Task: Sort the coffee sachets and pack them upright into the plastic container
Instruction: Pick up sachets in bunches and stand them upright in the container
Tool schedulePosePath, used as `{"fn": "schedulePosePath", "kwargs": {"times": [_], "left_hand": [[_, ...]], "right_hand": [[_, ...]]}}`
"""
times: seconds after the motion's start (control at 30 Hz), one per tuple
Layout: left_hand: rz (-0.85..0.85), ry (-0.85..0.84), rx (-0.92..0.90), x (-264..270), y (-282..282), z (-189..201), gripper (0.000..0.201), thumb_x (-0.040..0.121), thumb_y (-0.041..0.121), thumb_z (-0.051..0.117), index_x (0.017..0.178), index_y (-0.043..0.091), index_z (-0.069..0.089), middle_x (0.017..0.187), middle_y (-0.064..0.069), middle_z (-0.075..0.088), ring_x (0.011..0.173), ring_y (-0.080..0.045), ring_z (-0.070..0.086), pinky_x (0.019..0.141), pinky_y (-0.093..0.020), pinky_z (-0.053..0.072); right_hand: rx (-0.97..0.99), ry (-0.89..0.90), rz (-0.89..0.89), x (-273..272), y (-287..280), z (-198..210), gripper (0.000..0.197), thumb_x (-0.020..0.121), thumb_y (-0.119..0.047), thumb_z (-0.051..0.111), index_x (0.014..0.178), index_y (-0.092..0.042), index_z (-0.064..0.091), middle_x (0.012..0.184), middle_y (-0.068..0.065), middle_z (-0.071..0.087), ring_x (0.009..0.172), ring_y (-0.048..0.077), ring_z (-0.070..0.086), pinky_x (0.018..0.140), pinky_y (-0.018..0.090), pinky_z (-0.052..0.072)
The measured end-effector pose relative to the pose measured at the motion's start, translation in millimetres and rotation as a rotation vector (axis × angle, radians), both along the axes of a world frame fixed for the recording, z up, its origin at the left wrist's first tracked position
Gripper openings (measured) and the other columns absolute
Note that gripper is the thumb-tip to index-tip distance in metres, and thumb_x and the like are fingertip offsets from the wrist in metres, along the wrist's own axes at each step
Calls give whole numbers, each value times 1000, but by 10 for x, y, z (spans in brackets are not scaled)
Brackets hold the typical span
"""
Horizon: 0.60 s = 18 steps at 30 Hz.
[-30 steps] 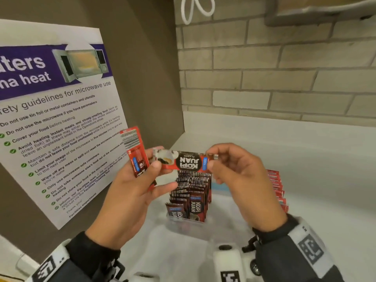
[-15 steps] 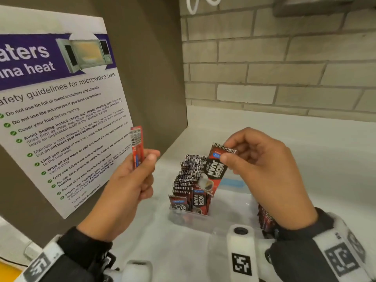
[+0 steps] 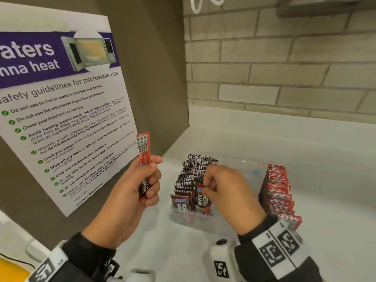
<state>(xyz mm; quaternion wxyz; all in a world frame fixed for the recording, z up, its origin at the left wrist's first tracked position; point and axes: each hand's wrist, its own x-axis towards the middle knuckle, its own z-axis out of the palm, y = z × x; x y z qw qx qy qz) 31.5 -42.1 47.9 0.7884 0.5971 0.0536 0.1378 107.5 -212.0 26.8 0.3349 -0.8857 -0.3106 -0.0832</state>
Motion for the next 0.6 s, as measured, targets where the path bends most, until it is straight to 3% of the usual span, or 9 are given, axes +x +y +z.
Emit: {"fn": "schedulePosePath", "kwargs": {"times": [0.1, 0.23, 0.37, 0.47, 0.53, 0.6], "left_hand": [[-21, 5, -29, -10, 4, -15, 30, 64, 16, 56, 93, 16, 50, 63, 2, 40, 49, -11, 31, 41, -19, 27], [-37, -12, -42, -16, 1, -52, 16, 72, 16, 49, 86, 21, 43, 67, -4, 49, 52, -15, 42, 44, -22, 36], [73, -54, 85, 53, 17, -84, 9, 92, 14, 52, 94, 17, 59, 81, -2, 68, 77, -17, 64, 68, -31, 53], [141, -81, 182, 101, 55, -35, 14, 87, 19, 56, 99, 18, 63, 89, -1, 70, 82, -14, 66, 78, -30, 51], [166, -82, 55, 112, 61, 42, 9, 92, 15, 52, 95, 16, 60, 74, 0, 61, 67, -12, 60, 71, -27, 48], [119, -75, -160, 99, 48, 116, 16, 90, 24, 45, 91, 15, 58, 66, 1, 46, 54, -12, 44, 53, -23, 41]], "right_hand": [[-20, 21, 8, -13, 21, -28, 17, 81, -11, 67, 79, -17, 51, 74, -8, 47, 72, 13, 52, 65, 24, 43], [48, 114, -11, 29, -38, 19, 30, 72, -19, 77, 81, -15, 49, 75, -6, 48, 73, 17, 51, 65, 29, 42], [104, 59, -40, 46, -124, 96, 30, 75, -35, 74, 84, -21, 49, 82, -10, 49, 74, 6, 48, 62, 17, 36], [152, 27, -65, 42, -162, 133, 22, 81, -38, 67, 85, -24, 51, 83, -14, 48, 65, -3, 44, 58, 12, 32], [180, 8, -71, 35, -159, 151, 17, 83, -36, 64, 84, -24, 52, 83, -13, 50, 64, -2, 44, 59, 11, 33], [224, -8, -64, 28, -152, 170, 13, 84, -33, 64, 83, -24, 54, 81, -11, 53, 64, 0, 46, 60, 11, 35]]}}
